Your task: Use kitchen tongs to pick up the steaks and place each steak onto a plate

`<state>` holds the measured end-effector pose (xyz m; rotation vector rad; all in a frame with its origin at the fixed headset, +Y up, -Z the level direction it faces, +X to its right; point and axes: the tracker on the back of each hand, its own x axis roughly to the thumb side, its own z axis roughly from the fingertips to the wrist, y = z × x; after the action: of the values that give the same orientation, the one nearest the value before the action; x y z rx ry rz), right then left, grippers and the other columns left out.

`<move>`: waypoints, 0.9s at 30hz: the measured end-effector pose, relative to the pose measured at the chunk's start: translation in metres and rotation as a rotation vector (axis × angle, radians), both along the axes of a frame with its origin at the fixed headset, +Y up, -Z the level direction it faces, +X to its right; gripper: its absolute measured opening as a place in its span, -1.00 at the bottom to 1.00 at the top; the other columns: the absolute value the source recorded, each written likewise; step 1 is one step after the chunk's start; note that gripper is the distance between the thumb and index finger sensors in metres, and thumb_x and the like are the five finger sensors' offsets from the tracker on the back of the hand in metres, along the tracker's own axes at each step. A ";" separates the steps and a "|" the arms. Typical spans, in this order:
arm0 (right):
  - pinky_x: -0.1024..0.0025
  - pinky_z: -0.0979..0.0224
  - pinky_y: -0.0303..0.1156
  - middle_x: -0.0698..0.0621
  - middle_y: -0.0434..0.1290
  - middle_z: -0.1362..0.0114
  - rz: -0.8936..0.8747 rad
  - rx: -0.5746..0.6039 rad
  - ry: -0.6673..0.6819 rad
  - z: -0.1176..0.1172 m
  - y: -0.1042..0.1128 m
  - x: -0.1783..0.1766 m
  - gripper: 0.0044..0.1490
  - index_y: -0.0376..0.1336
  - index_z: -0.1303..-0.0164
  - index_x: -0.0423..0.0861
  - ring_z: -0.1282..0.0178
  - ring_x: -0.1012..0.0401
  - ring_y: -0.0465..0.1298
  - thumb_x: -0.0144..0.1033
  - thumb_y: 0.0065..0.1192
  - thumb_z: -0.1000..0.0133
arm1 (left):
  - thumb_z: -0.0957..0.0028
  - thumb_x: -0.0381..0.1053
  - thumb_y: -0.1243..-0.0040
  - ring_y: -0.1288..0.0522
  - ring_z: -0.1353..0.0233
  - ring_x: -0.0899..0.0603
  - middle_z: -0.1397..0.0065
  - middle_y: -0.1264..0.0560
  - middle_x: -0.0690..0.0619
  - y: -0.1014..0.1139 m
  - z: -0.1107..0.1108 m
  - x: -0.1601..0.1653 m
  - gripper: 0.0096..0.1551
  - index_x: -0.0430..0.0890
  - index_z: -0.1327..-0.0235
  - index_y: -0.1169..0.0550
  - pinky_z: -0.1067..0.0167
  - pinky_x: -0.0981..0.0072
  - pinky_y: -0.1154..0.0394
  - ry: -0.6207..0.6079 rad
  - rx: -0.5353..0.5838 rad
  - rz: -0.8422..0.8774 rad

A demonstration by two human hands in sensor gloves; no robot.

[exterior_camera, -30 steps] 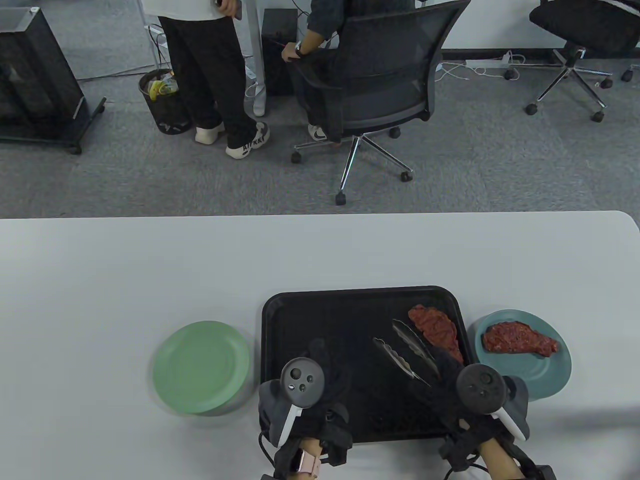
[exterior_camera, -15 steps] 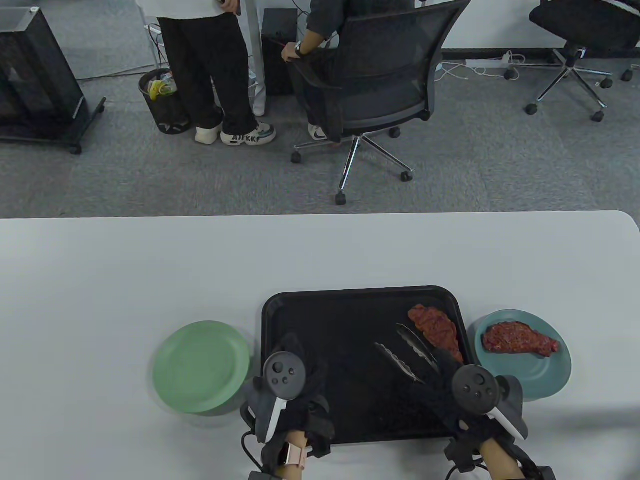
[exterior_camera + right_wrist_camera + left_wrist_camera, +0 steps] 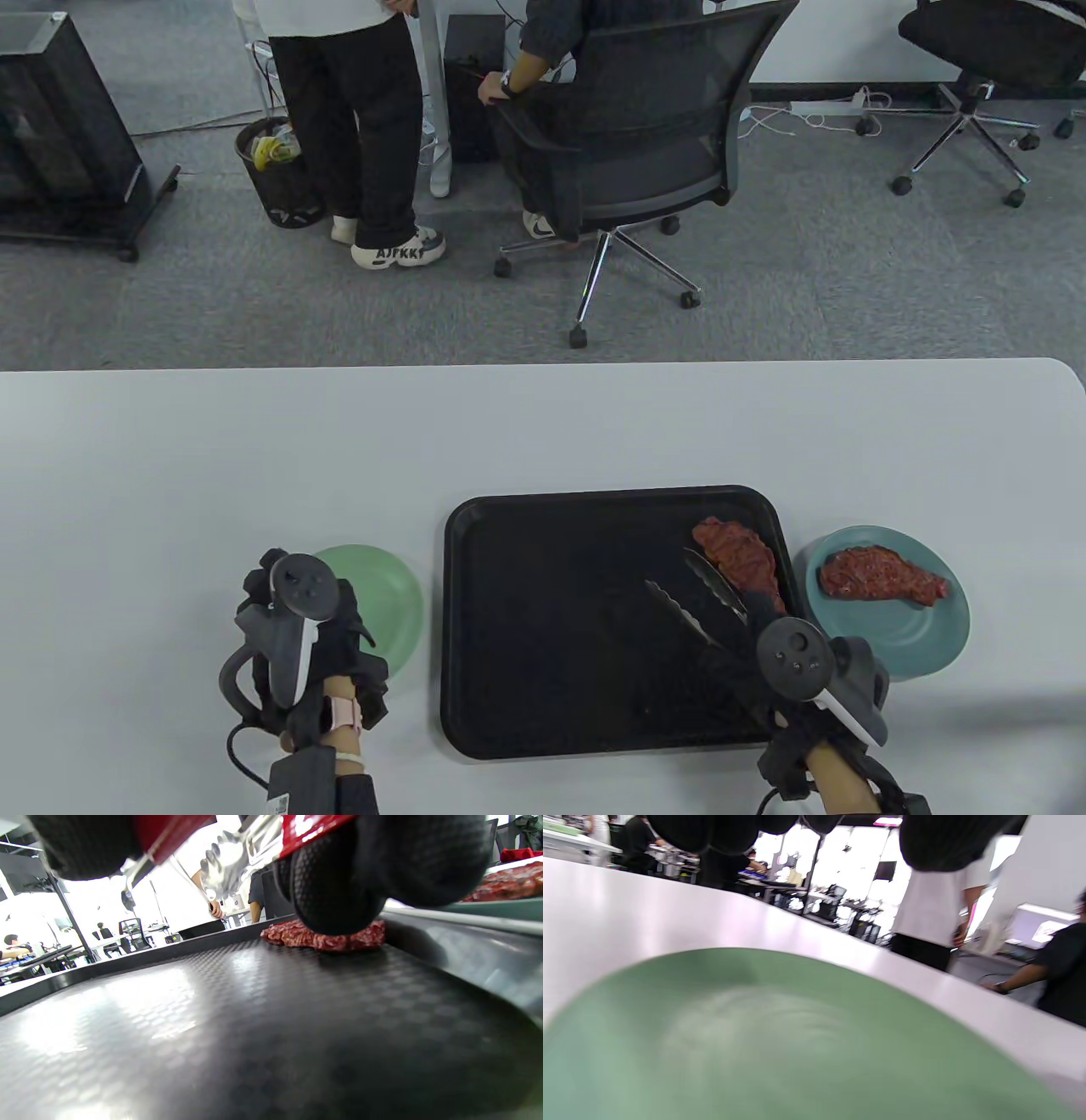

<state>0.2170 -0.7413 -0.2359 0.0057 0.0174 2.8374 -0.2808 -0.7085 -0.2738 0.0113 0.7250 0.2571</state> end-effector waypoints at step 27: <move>0.00 0.06 0.51 -0.38 0.36 -0.33 0.050 -0.031 0.028 0.001 0.001 -0.010 0.16 0.02 -0.46 -0.35 0.02 -0.13 0.53 0.21 0.25 0.09 | 0.11 -0.06 -0.28 -0.65 0.11 -0.12 -0.24 -0.44 -0.16 -0.031 0.018 -0.049 -0.44 -0.06 -0.21 -0.47 0.29 0.34 -0.70 0.184 -0.181 0.277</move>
<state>0.2071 -0.7401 -0.2346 0.0391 0.0689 2.8862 -0.3299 -0.7392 -0.2554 -0.2419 0.9314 0.4586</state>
